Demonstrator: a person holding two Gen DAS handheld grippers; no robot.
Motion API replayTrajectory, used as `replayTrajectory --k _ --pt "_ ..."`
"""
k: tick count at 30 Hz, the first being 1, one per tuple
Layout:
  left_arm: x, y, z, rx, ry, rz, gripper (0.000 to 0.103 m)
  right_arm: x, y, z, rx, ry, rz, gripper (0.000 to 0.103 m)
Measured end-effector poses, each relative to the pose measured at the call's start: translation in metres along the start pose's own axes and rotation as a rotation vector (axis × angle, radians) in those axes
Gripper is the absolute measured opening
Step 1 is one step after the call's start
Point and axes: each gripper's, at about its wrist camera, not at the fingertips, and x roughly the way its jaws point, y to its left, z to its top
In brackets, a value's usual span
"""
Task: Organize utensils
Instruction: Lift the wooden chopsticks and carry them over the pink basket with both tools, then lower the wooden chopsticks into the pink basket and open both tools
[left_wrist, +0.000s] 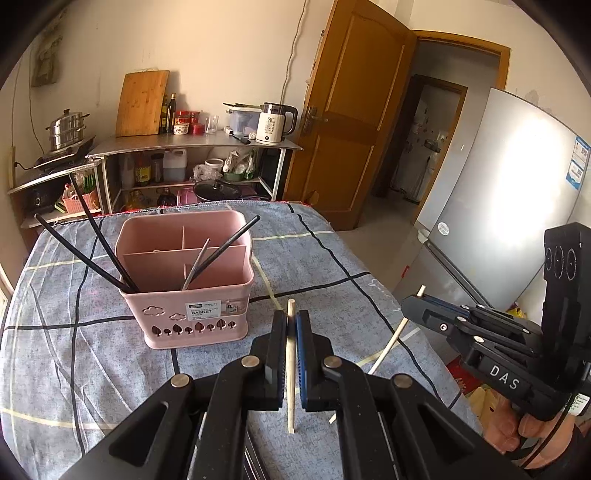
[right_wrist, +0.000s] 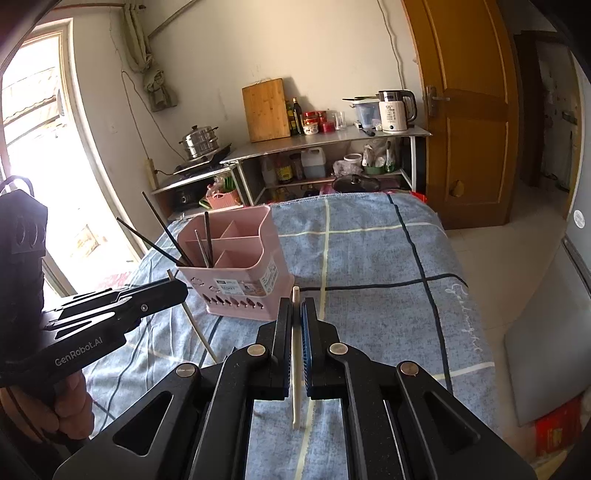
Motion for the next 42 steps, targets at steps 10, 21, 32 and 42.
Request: replayTrajectory --k 10,21,32,42 --pt "-0.029 -0.005 -0.026 0.011 0.008 0.000 0.005 -0.020 0.009 -0.017 -0.035 0.013 -0.014 0.005" --pt "-0.056 0.016 -0.029 -0.029 0.002 -0.007 0.005 -0.028 0.031 -0.013 -0.079 -0.019 0.017 0.005" --pt "-0.084 0.069 0.005 -0.090 -0.066 0.061 0.005 -0.007 0.067 0.017 -0.114 -0.054 0.103 0.005" --pt "-0.103 0.100 0.062 -0.092 -0.156 0.121 0.005 0.010 0.102 0.069 -0.129 -0.156 0.148 0.005"
